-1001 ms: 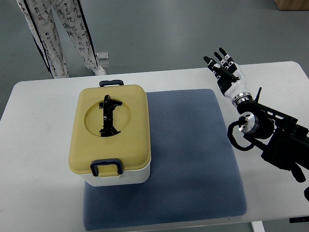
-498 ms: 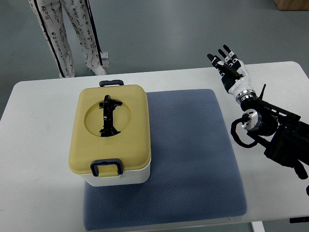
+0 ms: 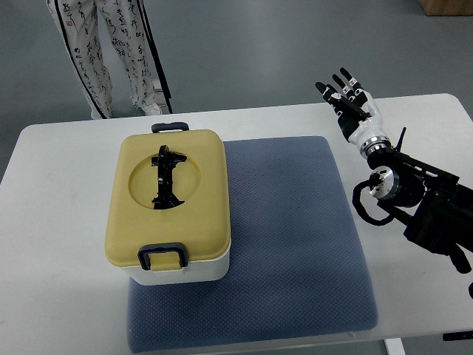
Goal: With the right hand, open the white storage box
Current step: 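Swing the right hand over the box toward the black lid handle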
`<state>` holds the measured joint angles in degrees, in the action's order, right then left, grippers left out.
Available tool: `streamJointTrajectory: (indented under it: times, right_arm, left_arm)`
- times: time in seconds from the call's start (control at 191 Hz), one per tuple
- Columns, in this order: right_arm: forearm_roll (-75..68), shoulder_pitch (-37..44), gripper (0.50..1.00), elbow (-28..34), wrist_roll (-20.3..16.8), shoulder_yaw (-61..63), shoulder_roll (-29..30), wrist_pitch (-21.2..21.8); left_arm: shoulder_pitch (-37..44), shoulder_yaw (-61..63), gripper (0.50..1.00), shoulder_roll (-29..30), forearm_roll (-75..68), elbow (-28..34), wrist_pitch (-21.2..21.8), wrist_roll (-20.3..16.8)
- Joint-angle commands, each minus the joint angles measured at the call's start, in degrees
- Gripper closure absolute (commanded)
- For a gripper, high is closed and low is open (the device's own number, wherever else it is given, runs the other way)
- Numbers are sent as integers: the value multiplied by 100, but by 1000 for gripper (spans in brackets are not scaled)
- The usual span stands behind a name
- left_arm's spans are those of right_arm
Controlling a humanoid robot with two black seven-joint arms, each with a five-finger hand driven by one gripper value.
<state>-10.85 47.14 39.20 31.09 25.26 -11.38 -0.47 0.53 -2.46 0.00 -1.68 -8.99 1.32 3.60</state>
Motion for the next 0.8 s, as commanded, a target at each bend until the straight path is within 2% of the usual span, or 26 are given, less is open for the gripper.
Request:
streamJointTrajectory:
  times: [0.0,0.152,0.404,0.529,0.702,0.797]
  right_arm:
    - [417,102,570,0,2,-39,-101,55]
    - [1006,375,570,106,2,-74,-435,117]
    - [2745,1051,570,264,11,-171,-716,864]
    - [4116,1447,570,308,11,-171,-699,1224]
    - [5804,2000,570,633,72,-495,-655,1462]
    - [6235,2423,570,756,152,-865,-637,1479]
  left_arm:
    - [-9,0,500,0,1,2,0,0]
    - [0,0,500,0,1,3,0,0]
    - [0,0,500,0,1,-6,0,0]
    - [0,0,500,0,1,2,0,0]
    - [0,0,500,0,1,3,0,0]
    - [0,0,500,0,1,3,0,0]
